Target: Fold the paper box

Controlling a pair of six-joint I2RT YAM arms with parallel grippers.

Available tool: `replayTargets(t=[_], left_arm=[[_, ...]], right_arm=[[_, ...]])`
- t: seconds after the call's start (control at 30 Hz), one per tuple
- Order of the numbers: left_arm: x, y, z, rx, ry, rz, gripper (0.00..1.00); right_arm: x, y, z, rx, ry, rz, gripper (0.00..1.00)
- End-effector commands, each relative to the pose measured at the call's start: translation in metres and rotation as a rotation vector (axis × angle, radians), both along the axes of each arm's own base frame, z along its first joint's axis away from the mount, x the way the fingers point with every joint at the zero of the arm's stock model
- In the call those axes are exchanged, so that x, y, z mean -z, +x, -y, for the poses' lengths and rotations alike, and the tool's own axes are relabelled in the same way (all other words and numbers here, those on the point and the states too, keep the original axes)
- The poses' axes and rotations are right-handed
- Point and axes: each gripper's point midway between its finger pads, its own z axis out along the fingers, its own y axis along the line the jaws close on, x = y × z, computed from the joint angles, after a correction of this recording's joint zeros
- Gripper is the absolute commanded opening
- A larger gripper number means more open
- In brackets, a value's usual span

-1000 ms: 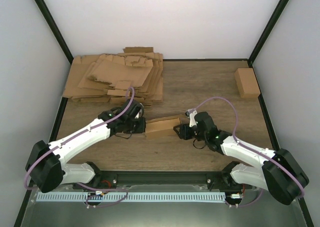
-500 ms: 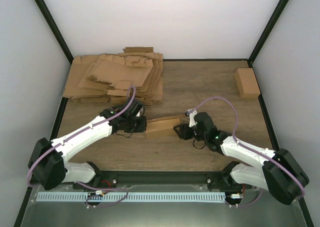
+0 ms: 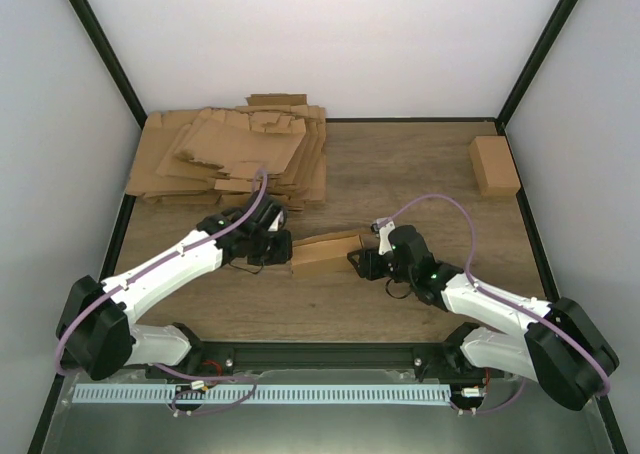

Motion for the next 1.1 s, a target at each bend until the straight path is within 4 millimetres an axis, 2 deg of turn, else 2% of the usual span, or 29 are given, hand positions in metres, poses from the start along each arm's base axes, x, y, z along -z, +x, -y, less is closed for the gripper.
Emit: replayTargets(t=[0.0,0.43,1.07], left_arm=[[-0.0149,-0.0028,0.0234,0.055,-0.128,-0.009,0.04],[-0.0178,-0.0029,0.0223,0.054,-0.169,-0.006,0.04],[-0.0207,-0.005,0.031,0.04,-0.28,-0.033,0.04]], right_arm=[[0.0052,-0.0108,-0.0057,-0.053,-0.012,0.0,0.55],[0.0064,-0.0127,-0.0061,-0.059,-0.008,-0.004,0.55],[0.01,-0.0152,-0.0081,-0.069,-0.009,-0.016,0.55]])
